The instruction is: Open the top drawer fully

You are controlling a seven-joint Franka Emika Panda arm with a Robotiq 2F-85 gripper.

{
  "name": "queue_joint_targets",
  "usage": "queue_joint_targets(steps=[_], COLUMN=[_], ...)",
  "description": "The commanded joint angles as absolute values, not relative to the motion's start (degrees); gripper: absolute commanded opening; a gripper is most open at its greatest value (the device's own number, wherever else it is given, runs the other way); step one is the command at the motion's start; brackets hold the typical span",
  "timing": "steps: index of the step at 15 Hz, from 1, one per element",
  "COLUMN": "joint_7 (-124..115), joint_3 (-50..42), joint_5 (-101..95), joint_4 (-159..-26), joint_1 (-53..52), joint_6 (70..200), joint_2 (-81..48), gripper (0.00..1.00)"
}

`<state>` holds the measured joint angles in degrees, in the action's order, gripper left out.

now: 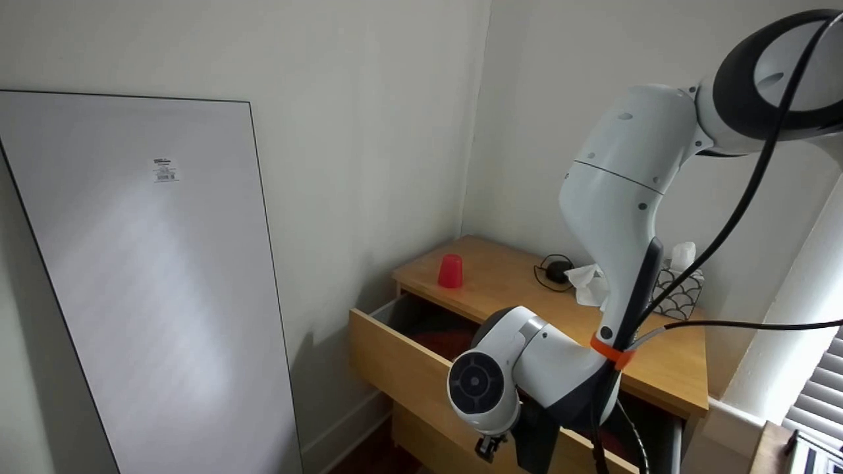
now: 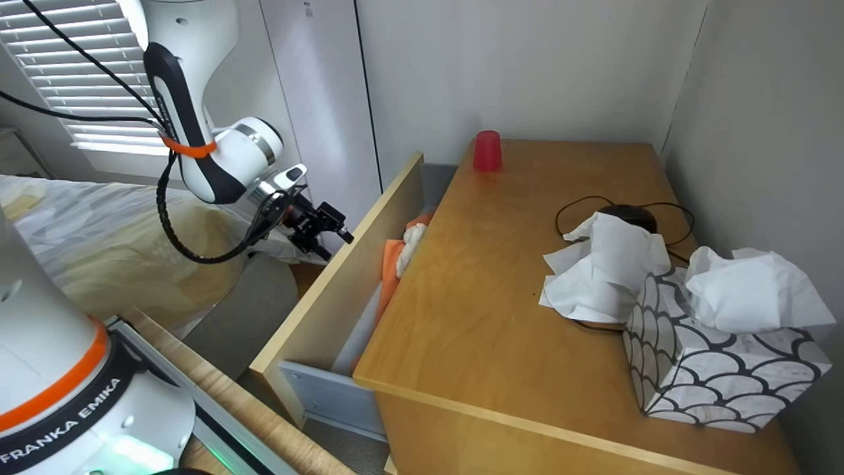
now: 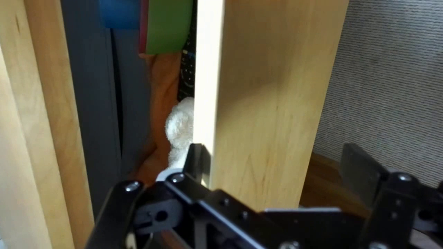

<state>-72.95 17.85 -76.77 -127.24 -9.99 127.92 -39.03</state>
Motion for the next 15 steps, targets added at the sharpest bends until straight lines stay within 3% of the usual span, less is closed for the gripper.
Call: queue_joint_targets(steps=[1, 8, 15], joint_7=[-70.46, -61.80, -59.24], joint_3=[19.06, 19.60, 15.24], joint_5=[-74.17, -65.15, -54.38], joint_4=[-129.60, -132.43, -136.02], joint_1=[-10.88, -12.25, -14.68], joint_6=[136.73, 150.38, 148.98], joint_2=[-37.38, -35.08, -26.19], gripper=[1.00, 1.00, 1.00])
